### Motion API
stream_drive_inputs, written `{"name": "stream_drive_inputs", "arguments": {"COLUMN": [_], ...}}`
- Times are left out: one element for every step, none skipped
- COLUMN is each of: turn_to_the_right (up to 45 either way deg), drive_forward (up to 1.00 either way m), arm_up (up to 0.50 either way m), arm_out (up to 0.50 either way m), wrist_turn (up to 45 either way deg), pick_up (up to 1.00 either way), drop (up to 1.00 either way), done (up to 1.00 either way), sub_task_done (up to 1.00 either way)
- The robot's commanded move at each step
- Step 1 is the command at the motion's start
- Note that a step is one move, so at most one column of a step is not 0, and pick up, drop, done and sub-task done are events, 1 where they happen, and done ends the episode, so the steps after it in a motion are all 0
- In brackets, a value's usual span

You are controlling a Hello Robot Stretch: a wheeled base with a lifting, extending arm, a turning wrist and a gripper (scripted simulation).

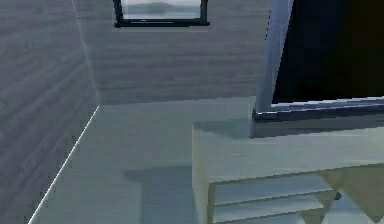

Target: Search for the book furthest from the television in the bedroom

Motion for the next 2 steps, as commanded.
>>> {"name": "stream_drive_inputs", "arguments": {"turn_to_the_right": [45.0,30.0], "drive_forward": [0.00,0.00], "arm_up": [0.00,0.00], "arm_out": [0.00,0.00], "wrist_turn": [0.0,0.0], "pick_up": [0.00,0.00], "drop": [0.00,0.00], "done": [0.00,0.00], "sub_task_done": [0.00,0.00]}}
